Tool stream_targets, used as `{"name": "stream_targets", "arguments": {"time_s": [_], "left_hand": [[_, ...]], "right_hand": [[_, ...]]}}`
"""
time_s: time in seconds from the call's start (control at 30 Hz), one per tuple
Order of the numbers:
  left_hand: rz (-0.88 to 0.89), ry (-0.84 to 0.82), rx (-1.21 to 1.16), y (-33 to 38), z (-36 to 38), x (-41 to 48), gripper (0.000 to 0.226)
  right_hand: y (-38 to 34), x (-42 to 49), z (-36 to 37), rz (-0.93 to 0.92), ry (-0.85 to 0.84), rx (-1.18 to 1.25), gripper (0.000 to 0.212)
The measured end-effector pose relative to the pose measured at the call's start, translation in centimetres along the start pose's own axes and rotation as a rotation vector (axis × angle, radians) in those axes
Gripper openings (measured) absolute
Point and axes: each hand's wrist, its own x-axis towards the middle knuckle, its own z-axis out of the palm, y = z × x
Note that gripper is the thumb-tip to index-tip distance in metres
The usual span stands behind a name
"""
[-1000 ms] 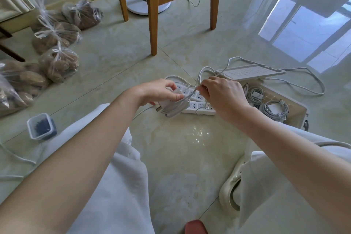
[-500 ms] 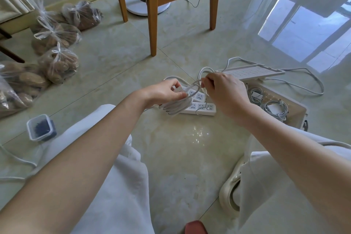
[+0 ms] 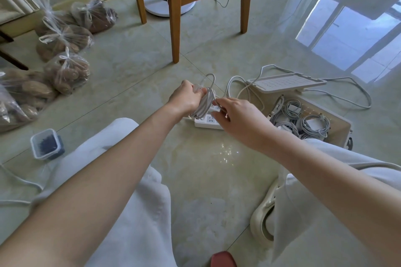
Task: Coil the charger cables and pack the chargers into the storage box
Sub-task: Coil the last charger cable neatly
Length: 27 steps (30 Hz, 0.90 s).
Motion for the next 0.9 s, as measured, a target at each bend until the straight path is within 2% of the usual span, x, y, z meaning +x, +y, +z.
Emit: {"name": "stream_targets", "arguments": {"time_s": [0.13,0.23,0.27,0.37,0.43,0.5,0.53,0.67,0.73,0.83,0.9], "left_hand": [[-0.048,0.091,-0.133,0.3,0.1,0.3,0.039],[-0.060,0.124,-0.277,0.6,0.3,0.1,0.028],[-0.064,0.126,-0.331,0.9,0.4,-0.2,0.027],[-0.107,0.123,-0.543,1.8,0.8,-0.7,0.028],[-0.129,0.128,-0.657,2.4,0.7,-0.8,0.030],[-0.141,0.109,-0.752,2.7,0.4,-0.8,0.033],[-0.150,0.092,-0.814,2.8,0.2,-0.7,0.033],[-0.215,-0.050,-1.046,2.7,-1.0,-0.2,0.034],[-0.223,-0.113,-1.105,2.7,-1.5,-0.1,0.037],[-0.215,-0.275,-1.130,2.6,-2.3,-0.5,0.038],[-0.174,-0.404,-1.039,2.5,-2.7,-1.1,0.038]], "right_hand": [[-0.4,-0.5,0.2,0.040,-0.056,-0.006,0.026],[-0.9,-0.7,-0.1,0.087,-0.064,0.038,0.025],[-1.1,-0.6,-0.3,0.123,-0.067,0.144,0.023],[-1.7,-0.2,-1.3,0.307,-0.086,0.663,0.020],[-2.0,-0.1,-1.6,0.333,-0.091,0.833,0.021],[-2.4,-0.4,-1.1,0.307,-0.100,0.890,0.023],[-2.4,-0.7,-0.6,0.277,-0.103,0.840,0.024],[-1.3,-1.7,1.3,0.073,-0.199,0.349,0.024],[-0.5,-2.0,1.6,0.040,-0.245,0.246,0.023],[0.9,-1.9,1.8,0.033,-0.298,0.099,0.022],[1.9,-1.5,1.8,0.070,-0.302,0.000,0.022]]}}
